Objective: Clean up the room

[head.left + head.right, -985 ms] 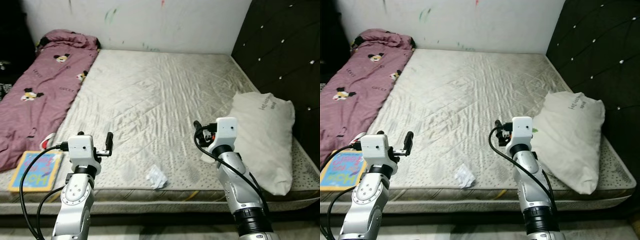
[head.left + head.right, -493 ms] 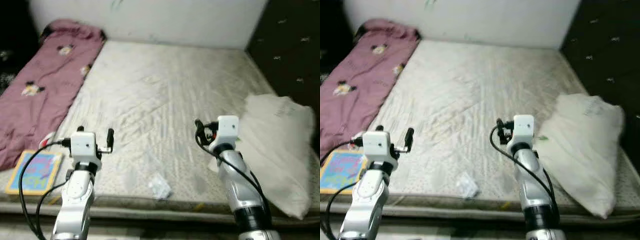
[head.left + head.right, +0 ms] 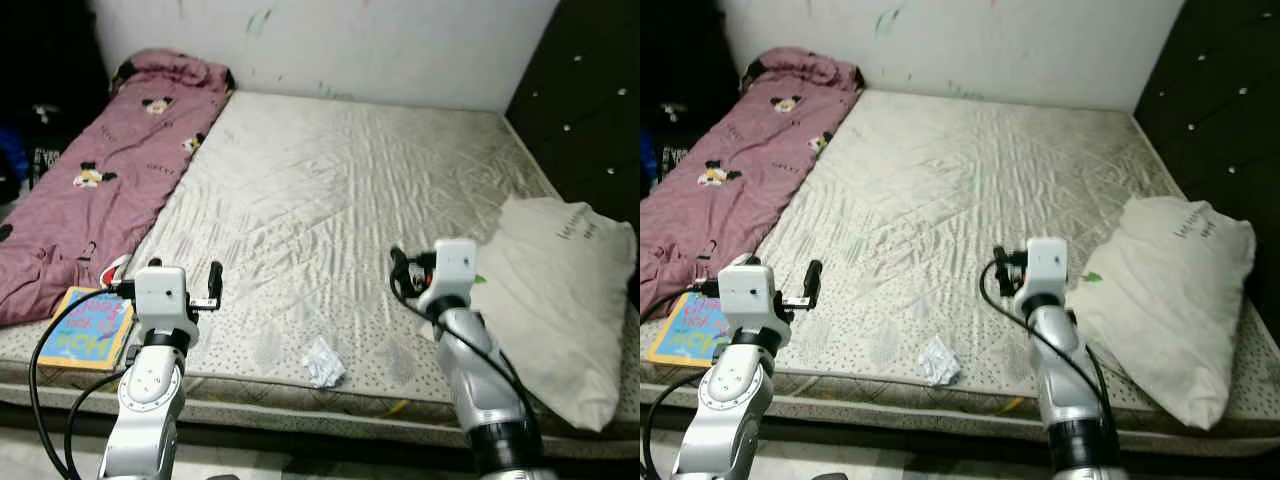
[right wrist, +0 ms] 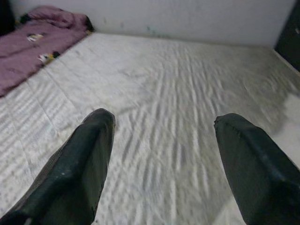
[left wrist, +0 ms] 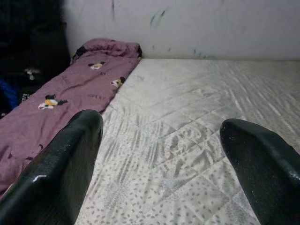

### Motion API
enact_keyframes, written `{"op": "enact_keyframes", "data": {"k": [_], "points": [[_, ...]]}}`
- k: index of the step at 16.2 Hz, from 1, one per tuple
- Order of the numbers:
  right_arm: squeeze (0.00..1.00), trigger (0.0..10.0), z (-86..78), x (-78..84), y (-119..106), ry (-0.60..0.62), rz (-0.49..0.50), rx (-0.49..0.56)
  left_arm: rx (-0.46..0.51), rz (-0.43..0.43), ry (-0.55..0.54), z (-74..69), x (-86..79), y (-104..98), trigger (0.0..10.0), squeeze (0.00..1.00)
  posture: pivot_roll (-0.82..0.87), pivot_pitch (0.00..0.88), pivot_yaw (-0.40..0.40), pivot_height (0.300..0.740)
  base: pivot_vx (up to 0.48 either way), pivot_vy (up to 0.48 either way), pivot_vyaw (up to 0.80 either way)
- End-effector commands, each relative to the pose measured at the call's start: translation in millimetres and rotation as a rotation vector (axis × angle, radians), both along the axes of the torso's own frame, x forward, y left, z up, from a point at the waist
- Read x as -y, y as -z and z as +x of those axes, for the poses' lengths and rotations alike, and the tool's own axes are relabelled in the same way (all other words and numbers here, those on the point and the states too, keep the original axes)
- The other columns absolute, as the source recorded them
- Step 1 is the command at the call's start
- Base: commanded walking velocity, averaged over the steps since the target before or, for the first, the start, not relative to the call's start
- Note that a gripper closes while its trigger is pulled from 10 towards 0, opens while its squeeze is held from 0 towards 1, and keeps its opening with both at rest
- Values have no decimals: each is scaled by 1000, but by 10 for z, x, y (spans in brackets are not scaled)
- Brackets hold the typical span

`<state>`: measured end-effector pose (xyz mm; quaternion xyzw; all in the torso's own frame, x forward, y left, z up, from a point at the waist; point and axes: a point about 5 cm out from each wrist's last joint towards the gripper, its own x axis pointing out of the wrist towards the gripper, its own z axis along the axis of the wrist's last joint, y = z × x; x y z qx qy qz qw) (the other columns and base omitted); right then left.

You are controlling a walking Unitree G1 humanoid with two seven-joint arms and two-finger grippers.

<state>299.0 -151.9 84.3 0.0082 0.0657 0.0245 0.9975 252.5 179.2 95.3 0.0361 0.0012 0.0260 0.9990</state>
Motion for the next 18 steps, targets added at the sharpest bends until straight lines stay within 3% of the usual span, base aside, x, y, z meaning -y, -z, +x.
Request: {"op": "enact_keyframes", "data": {"k": [1, 2, 6, 8, 18], "points": [[0, 10000, 6, -28, -28, 2, -4, 13, 47, -1, 38, 31, 38, -43, 10000, 0, 54, 0, -26, 740, 0, 0, 0], [0, 10000, 1, -41, -35, 2, 2, 13, 1, -70, 38, 25, 56, -7, 10000, 0, 53, 0, -25, 740, 0, 0, 0], [0, 10000, -41, -28, -41, 37, 127, -11, -31, -24, -4, -55, -6, 23, 10000, 0, 63, 8, -31, 740, 0, 0, 0], [0, 10000, -81, -35, -68, 31, 123, 4, -33, -35, -23, -70, -53, 3, 10000, 0, 72, 41, -24, 740, 0, 0, 0], [0, 10000, -209, -25, -44, 61, 133, -1, -78, -67, -14, -113, -93, 73, 10000, 0, 72, 38, -11, 736, 0, 0, 0]]}}
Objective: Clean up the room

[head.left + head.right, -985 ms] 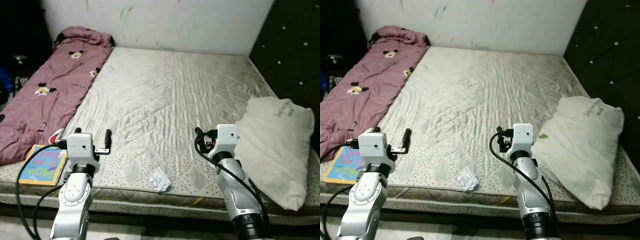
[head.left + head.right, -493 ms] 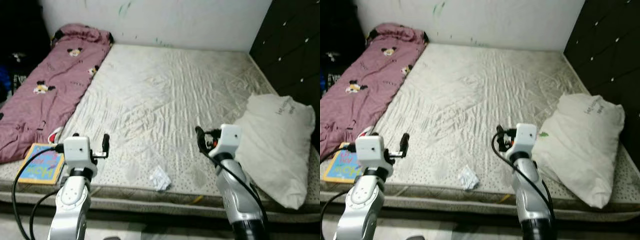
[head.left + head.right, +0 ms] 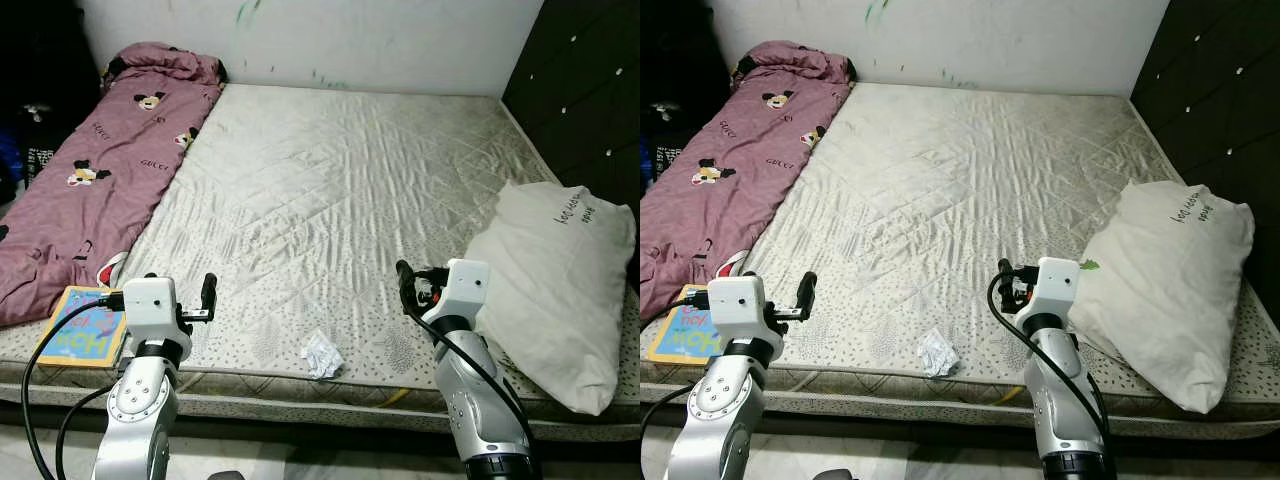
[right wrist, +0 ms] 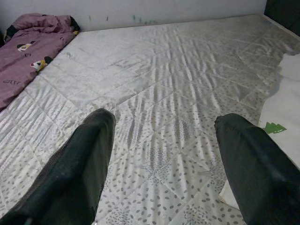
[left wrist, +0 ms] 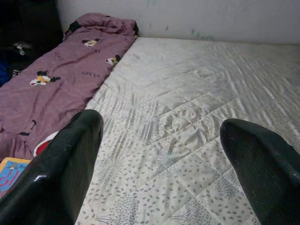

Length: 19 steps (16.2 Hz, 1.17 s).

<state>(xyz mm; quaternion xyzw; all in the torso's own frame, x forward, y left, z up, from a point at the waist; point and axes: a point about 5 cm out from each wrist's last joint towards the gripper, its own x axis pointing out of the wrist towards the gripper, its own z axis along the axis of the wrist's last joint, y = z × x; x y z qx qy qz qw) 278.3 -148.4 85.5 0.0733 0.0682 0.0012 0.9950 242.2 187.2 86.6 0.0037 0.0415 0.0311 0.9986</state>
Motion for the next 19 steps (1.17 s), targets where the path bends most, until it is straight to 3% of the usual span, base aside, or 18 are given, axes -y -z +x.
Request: {"op": "enact_keyframes", "data": {"k": [1, 13, 19], "points": [[0, 10000, -3, 11, -29, 7, 9, 7, -1, 0, 0, -11, -13, -11, 10000, 0, 70, 35, -10, 732, 0, 0, -513], [0, 10000, 54, -3, -73, -5, -3, 21, 2, 4, 17, 75, 17, -30, 10000, 0, 64, 40, -10, 732, 0, 0, -47], [0, 10000, 76, -13, -77, -11, -1, 22, 15, 26, 34, 100, 41, -54, 10000, 0, 63, 43, -10, 663, 0, 0, 0]]}}
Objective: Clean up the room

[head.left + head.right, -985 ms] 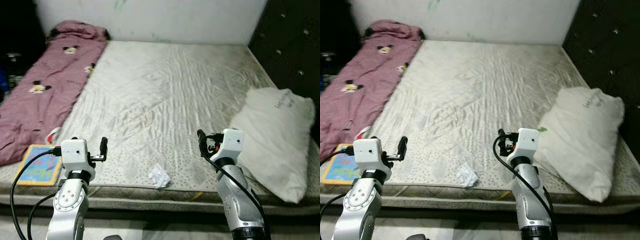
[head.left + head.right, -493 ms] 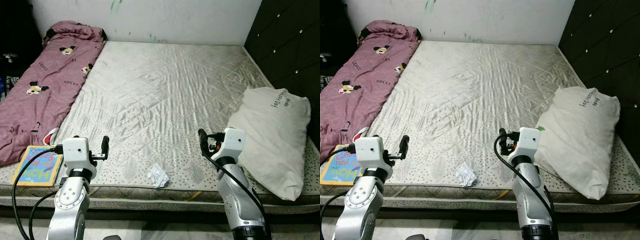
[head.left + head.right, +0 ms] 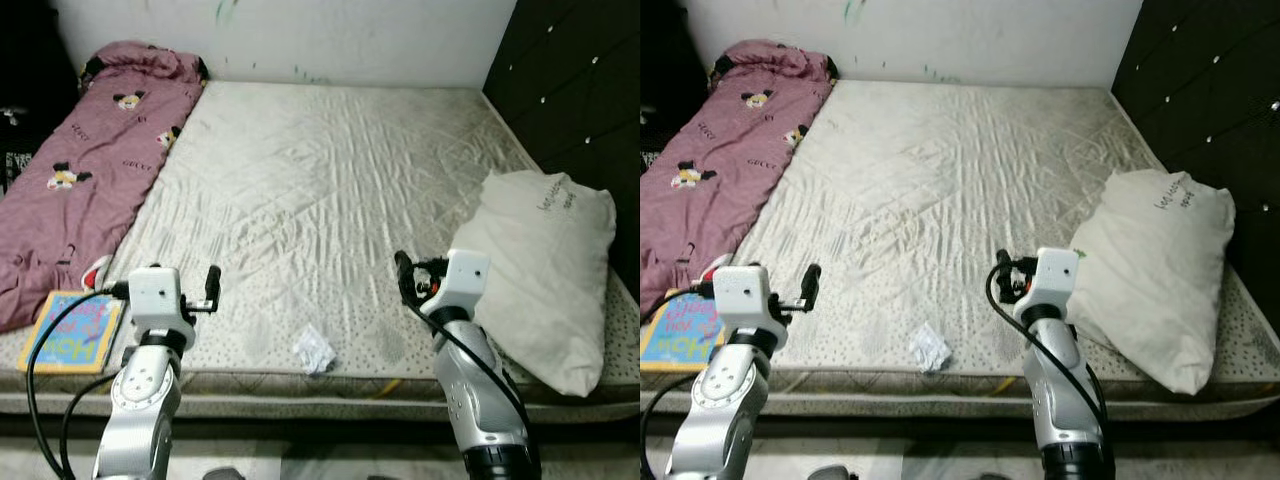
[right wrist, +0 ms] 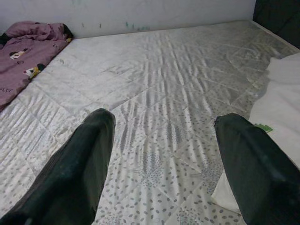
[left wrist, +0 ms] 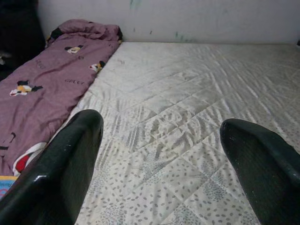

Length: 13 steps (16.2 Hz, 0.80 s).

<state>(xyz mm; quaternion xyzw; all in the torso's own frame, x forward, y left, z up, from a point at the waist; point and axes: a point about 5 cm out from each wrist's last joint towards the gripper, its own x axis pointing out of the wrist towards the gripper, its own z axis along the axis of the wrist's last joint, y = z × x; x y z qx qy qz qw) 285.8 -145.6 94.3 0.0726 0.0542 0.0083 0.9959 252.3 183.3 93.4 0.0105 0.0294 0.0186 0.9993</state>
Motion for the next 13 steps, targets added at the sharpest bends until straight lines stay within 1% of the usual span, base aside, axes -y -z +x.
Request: {"op": "enact_keyframes", "data": {"k": [1, 8, 13], "points": [[0, 10000, 3, 14, 10, 1, 0, -7, -10, 9, 4, 0, -4, 15, 10000, 0, 64, 44, -10, 653, 0, 0, 0], [0, 10000, 10, 20, 24, 0, -5, -11, -7, 12, 5, 3, 7, 13, 10000, 0, 63, 42, -12, 579, 0, 0, 0], [0, 10000, 13, -12, 58, -28, -15, -24, -12, 14, 0, -11, 18, 27, 10000, 0, 65, 31, -16, 574, 0, 0, 0]]}}
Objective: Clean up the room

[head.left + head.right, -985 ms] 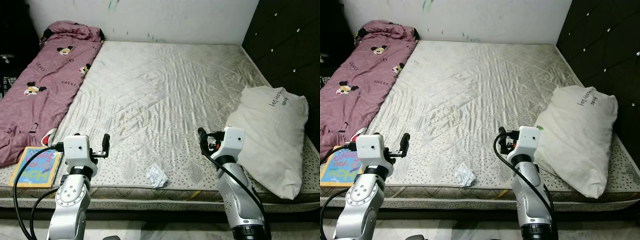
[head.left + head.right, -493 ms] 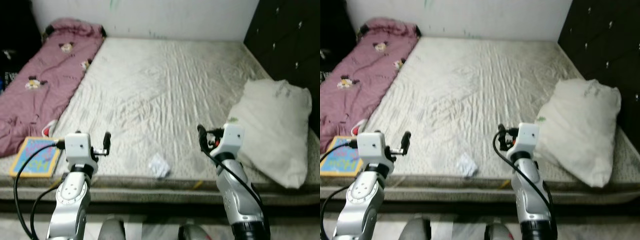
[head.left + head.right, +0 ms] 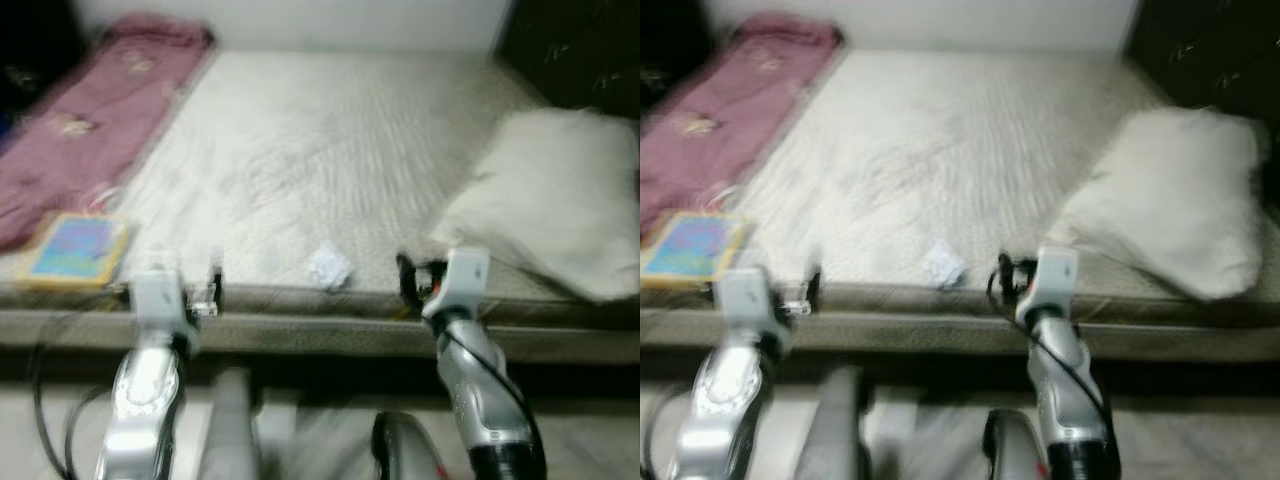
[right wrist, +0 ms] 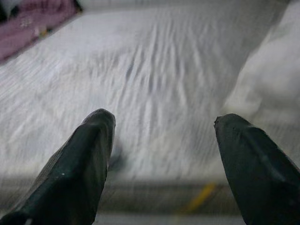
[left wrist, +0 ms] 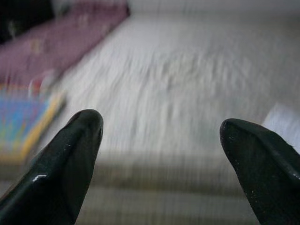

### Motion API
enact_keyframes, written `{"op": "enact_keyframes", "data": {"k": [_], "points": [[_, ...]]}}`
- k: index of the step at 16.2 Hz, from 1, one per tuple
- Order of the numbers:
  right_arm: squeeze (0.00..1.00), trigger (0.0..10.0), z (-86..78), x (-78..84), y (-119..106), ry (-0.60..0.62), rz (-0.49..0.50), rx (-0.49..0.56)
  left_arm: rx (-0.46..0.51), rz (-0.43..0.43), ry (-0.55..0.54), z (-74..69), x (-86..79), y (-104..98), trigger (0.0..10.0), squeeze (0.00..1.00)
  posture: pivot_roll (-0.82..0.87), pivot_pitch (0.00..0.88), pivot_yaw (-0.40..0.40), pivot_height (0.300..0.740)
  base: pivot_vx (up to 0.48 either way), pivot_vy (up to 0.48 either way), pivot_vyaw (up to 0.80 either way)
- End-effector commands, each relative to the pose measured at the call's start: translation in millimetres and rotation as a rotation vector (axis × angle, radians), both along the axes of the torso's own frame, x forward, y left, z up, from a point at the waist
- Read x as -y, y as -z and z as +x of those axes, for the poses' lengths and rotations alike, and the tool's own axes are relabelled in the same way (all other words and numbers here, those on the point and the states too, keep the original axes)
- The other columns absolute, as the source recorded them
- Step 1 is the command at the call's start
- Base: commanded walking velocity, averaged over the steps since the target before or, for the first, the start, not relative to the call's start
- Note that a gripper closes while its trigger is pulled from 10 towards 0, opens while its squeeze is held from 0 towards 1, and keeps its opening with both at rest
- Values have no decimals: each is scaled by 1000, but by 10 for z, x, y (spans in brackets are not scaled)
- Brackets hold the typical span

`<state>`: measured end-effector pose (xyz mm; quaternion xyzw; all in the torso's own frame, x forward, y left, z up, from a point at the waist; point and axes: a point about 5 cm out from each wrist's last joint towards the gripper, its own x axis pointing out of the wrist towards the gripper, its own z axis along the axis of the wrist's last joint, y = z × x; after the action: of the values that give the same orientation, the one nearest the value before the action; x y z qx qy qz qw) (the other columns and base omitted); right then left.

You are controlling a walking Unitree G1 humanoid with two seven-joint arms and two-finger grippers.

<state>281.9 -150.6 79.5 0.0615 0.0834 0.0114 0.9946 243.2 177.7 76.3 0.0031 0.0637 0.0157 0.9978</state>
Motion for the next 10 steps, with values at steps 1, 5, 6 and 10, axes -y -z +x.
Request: {"op": "enact_keyframes", "data": {"k": [1, 5, 6, 10], "points": [[0, 10000, 50, -62, -88, -21, 3, 32, 53, 29, -5, 80, -33, -139, 10000, 0, 65, 31, -16, 574, 0, 0, 0], [0, 10000, 45, -81, -83, -42, -10, 34, 44, 17, -4, 80, -22, -122, 10000, 0, 68, 29, -20, 574, 0, 0, 0], [0, 10000, 44, -89, -74, -49, -10, 32, 42, 15, 2, 79, -14, -117, 10000, 0, 68, 29, -20, 574, 0, 0, 450], [0, 10000, 45, -93, -75, -54, -6, 35, 41, 14, 11, 96, 14, -117, 10000, 0, 57, 29, -22, 574, 0, 0, 220]]}}
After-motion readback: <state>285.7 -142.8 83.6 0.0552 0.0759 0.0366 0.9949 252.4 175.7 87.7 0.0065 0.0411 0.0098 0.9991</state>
